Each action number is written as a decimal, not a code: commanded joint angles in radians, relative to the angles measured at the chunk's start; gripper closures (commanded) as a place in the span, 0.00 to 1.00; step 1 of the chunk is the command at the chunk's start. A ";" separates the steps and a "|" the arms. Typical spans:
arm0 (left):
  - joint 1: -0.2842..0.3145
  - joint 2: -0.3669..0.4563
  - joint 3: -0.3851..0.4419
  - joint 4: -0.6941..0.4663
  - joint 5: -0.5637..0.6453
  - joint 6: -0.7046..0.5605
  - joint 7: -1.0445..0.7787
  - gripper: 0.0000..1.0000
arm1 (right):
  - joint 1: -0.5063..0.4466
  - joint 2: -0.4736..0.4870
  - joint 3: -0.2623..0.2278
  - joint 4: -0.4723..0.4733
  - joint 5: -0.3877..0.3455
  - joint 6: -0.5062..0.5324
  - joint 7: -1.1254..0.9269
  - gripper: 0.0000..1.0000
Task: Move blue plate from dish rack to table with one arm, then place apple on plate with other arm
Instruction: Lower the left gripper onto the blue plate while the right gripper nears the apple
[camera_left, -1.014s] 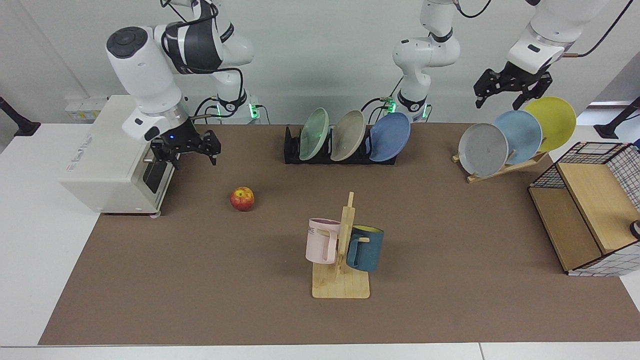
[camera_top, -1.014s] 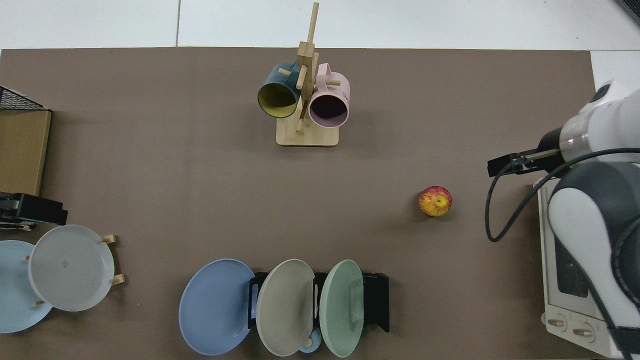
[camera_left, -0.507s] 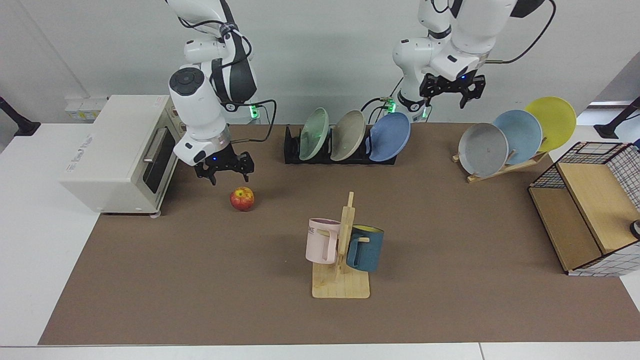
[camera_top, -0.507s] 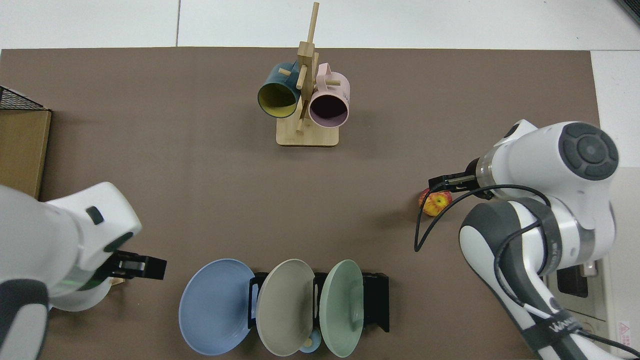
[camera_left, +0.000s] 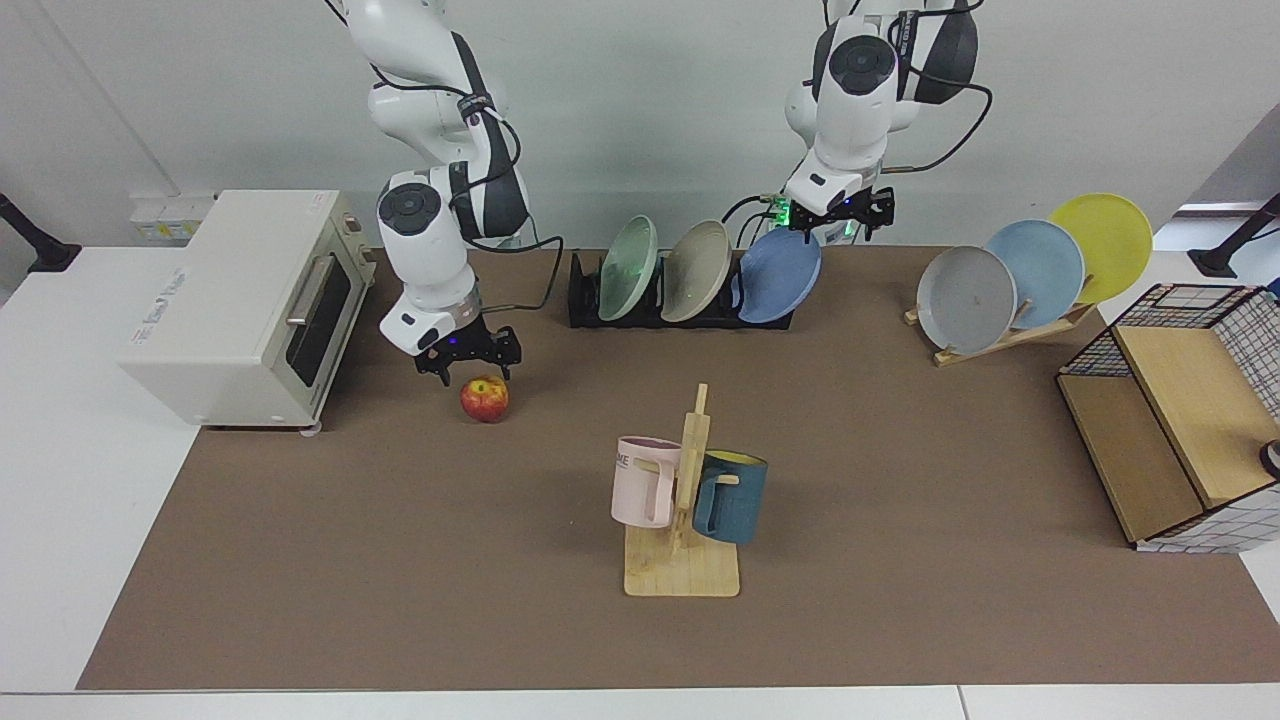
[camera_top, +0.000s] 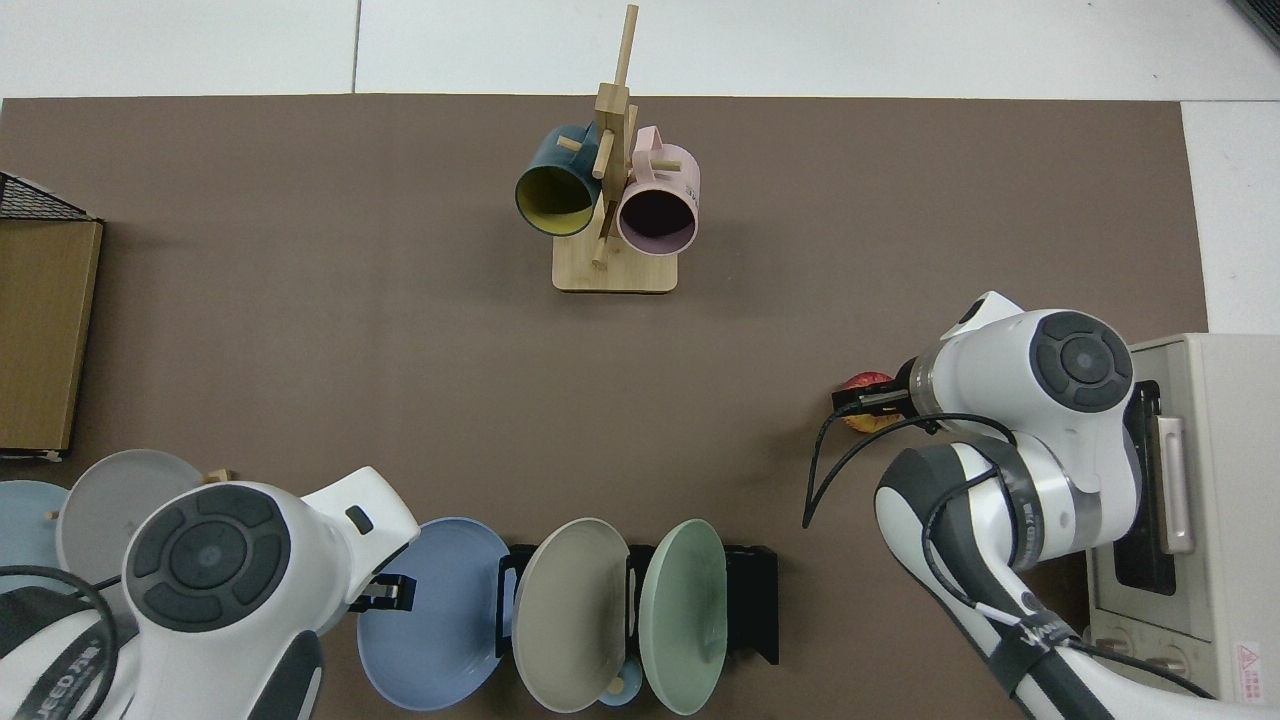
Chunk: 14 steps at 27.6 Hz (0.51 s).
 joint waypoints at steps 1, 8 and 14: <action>0.002 -0.045 -0.031 -0.109 0.014 0.067 -0.043 0.04 | 0.002 0.052 -0.003 -0.022 -0.024 0.080 0.039 0.00; -0.002 -0.043 -0.042 -0.139 -0.027 0.071 -0.045 0.13 | 0.004 0.115 -0.003 -0.028 -0.024 0.146 0.055 0.00; -0.016 -0.043 -0.042 -0.142 -0.083 0.058 -0.040 0.54 | 0.007 0.129 -0.004 -0.033 -0.026 0.154 0.052 0.70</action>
